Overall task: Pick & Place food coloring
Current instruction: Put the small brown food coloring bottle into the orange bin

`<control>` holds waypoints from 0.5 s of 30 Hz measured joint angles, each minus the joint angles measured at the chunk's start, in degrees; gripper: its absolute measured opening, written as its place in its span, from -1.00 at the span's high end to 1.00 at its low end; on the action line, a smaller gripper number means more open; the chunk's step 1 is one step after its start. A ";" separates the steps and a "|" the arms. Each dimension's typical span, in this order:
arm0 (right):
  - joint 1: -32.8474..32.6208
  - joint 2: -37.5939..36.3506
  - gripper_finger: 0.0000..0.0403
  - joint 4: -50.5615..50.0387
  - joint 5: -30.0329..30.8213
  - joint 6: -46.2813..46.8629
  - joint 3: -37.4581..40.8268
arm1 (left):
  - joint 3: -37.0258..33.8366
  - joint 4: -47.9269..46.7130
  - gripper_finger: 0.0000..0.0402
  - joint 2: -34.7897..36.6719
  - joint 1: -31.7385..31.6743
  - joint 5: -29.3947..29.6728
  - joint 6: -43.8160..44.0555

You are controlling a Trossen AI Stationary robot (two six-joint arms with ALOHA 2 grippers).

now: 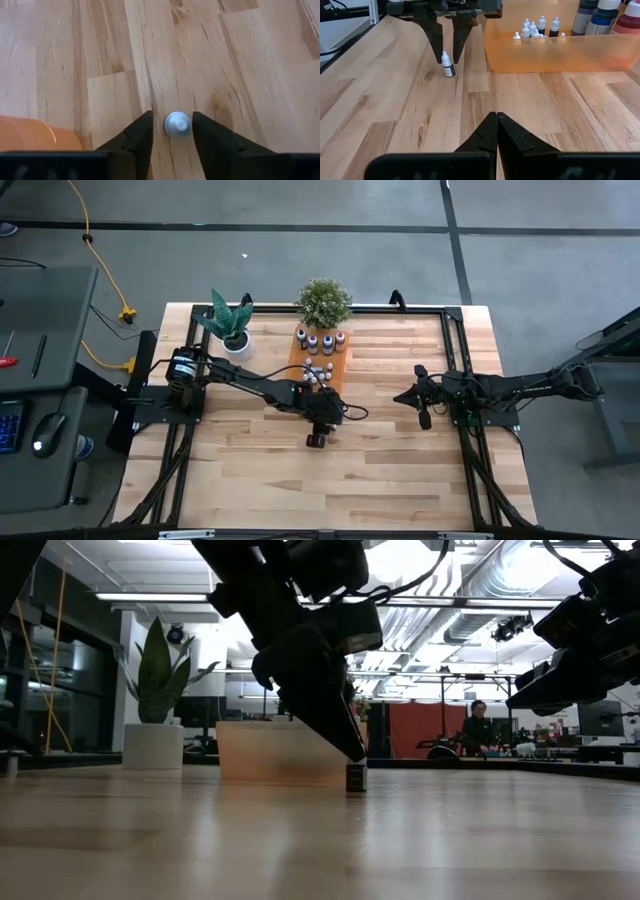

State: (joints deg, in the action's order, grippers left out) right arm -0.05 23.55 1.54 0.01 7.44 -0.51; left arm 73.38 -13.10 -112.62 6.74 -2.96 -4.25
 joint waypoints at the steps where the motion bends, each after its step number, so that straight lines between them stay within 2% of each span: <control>1: 0.00 0.00 1.00 0.00 0.00 0.00 0.00 | 0.00 -0.02 0.37 0.00 0.00 0.00 0.00; 11: 0.01 0.00 1.00 -0.02 0.00 0.00 0.00 | 0.00 -0.02 0.84 0.00 0.00 -0.15 0.04; 15: 0.00 0.00 1.00 -0.02 0.00 0.00 0.00 | -0.11 -0.66 0.86 1.42 0.00 -1.36 0.12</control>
State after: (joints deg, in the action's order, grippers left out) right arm -0.05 23.55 1.52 0.01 7.44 -0.51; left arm 73.28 -13.76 -111.20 6.74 -4.32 -4.13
